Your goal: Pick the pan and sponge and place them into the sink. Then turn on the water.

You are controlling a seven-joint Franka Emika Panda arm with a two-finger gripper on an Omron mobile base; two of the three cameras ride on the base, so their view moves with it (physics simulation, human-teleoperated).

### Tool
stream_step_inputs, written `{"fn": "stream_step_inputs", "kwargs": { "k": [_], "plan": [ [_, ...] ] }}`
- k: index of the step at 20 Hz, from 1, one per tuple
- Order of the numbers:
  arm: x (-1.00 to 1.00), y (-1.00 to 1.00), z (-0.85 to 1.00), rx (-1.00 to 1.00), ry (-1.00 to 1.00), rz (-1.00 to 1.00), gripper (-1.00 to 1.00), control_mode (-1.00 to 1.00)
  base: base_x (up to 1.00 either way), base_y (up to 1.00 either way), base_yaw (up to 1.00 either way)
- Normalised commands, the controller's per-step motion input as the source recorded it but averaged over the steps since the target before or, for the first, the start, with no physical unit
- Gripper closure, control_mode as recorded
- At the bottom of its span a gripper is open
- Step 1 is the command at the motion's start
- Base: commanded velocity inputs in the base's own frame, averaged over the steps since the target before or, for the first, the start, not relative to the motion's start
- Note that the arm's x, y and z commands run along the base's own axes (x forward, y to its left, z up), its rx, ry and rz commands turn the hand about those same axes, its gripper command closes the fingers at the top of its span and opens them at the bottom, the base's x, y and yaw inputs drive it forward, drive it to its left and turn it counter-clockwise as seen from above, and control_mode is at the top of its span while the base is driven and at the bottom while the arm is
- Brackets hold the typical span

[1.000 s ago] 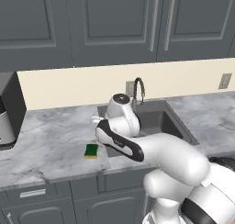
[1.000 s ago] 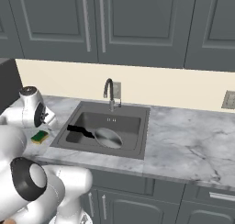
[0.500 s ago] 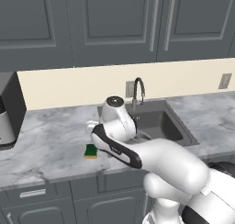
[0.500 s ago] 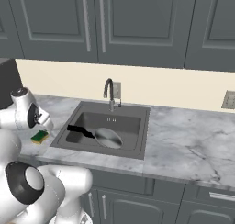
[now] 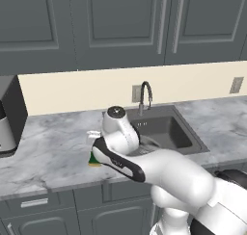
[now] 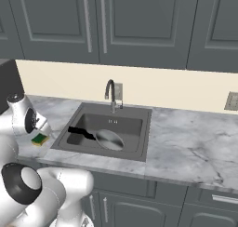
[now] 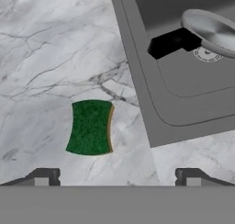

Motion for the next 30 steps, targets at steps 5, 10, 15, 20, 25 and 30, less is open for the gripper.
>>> {"fn": "stream_step_inputs", "kwargs": {
  "k": [5, 10, 15, 20, 25, 30],
  "plan": [
    [0.0, 0.09, -0.14, 0.01, -0.02, -0.02, -1.0, -1.0, 0.0, 0.0, 0.0],
    [0.01, 0.03, -0.15, 0.0, -0.03, 0.0, -1.0, -1.0, 0.0, 0.0, 0.0],
    [0.04, 0.05, -0.16, 0.0, -0.03, 0.0, -1.0, -1.0, 0.0, 0.0, 0.0],
    [0.23, 0.06, -0.11, 0.0, -0.01, 0.0, -1.0, -1.0, 0.0, 0.0, 0.0],
    [0.22, 0.07, -0.12, 0.0, 0.0, 0.0, -1.0, -1.0, 0.0, 0.0, 0.0],
    [0.11, 0.16, -0.18, 0.0, 0.0, 0.0, -1.0, -1.0, 0.0, 0.0, 0.0]
  ]
}}
